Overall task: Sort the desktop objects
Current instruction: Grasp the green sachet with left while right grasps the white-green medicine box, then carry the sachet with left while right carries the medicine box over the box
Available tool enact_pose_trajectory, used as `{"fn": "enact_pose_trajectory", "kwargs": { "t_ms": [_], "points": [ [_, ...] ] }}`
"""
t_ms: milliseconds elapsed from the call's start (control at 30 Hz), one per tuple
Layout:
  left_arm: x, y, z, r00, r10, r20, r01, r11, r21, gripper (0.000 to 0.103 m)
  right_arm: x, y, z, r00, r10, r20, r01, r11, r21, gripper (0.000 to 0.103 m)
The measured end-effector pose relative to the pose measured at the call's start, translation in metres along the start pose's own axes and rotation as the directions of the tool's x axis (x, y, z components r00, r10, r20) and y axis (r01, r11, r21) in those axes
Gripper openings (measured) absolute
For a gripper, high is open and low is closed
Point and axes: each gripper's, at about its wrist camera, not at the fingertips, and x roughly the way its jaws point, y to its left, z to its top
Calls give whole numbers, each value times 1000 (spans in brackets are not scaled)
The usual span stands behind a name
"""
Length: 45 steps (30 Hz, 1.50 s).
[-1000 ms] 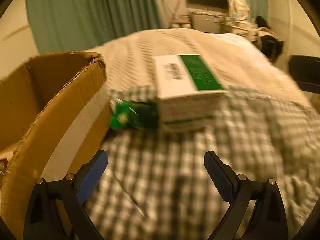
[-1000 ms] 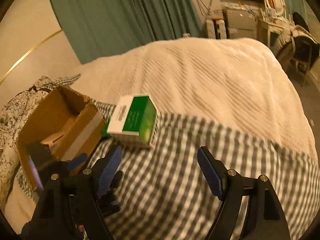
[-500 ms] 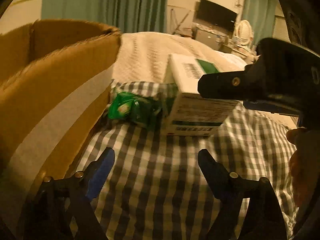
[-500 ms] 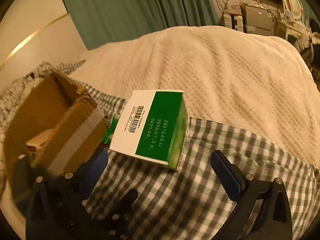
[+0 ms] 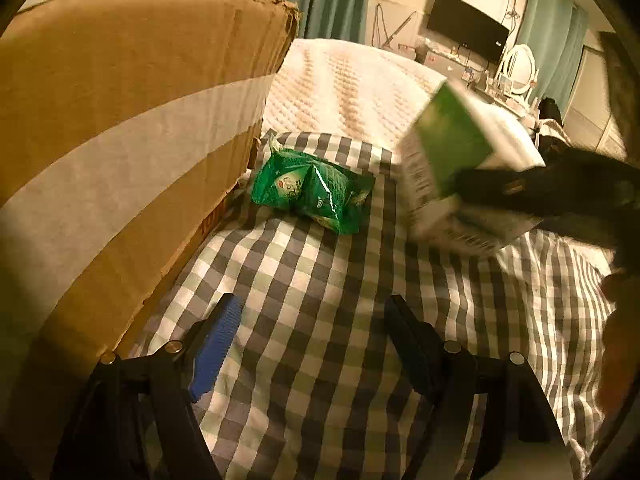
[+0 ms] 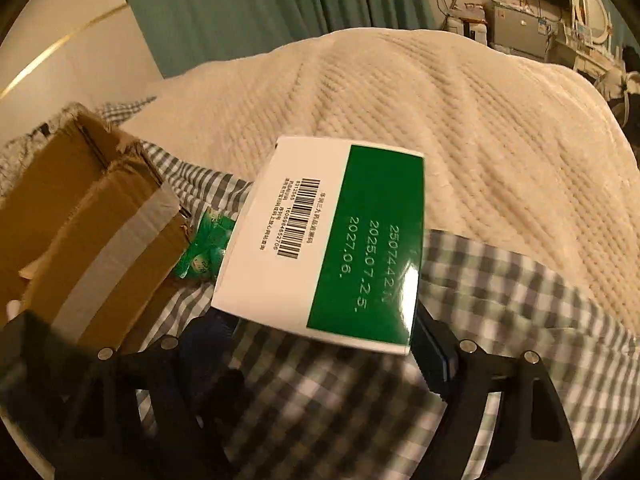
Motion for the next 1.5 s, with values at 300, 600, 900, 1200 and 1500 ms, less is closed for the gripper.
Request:
{"fn": "enact_pose_trajectory", "kwargs": {
  "t_ms": [300, 600, 900, 1200, 1500],
  "points": [
    [5, -26, 28, 999, 32, 17, -30, 994, -108, 84, -29, -42, 9, 995, -91, 34, 92, 995, -33, 81],
    [58, -31, 68, 969, 245, 18, -229, 929, -292, 56, 14, -64, -11, 999, -38, -38, 40, 998, 56, 84],
    [47, -34, 53, 975, 222, 10, -217, 961, -174, 40, 13, -46, -29, 986, -158, 61, 162, 984, -70, 75],
    [-30, -49, 3, 998, 54, -40, -60, 983, -175, 39, -37, -25, -45, 983, -181, 44, 184, 981, -66, 75],
    [-85, -43, -5, 999, 8, -38, -16, 978, -209, 39, -109, 21, -75, 959, -260, 110, 273, 954, -126, 75]
  ]
}}
